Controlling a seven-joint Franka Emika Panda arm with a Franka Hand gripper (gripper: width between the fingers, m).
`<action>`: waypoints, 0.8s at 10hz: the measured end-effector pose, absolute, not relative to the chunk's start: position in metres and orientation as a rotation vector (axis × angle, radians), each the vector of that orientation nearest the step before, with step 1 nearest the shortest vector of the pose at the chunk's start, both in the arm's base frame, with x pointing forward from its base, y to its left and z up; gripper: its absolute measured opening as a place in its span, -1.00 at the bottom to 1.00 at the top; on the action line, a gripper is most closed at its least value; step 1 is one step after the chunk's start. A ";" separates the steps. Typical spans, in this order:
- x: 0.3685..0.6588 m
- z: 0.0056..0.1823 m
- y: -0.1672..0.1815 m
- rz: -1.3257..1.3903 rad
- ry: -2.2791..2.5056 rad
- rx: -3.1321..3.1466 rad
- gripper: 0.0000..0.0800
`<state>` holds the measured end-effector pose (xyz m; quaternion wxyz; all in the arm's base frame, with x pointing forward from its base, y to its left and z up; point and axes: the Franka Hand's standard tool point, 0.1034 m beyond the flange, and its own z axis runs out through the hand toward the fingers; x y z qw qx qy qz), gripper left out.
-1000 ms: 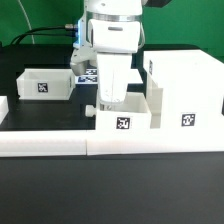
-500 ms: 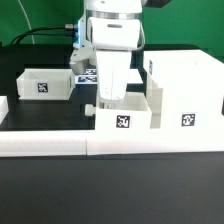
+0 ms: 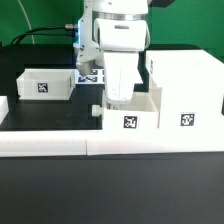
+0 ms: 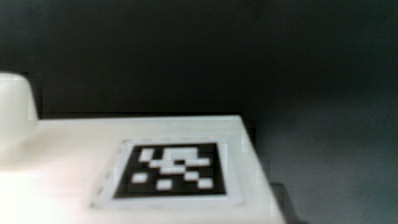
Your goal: Assemble drawer
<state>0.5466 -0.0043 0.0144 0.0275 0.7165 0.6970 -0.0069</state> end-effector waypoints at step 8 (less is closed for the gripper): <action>0.545 0.016 0.003 -0.072 2.132 2.271 -0.89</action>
Offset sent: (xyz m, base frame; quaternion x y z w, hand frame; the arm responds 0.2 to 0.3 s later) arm 0.0003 0.0123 0.0039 0.0011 -0.0105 -0.0355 0.9993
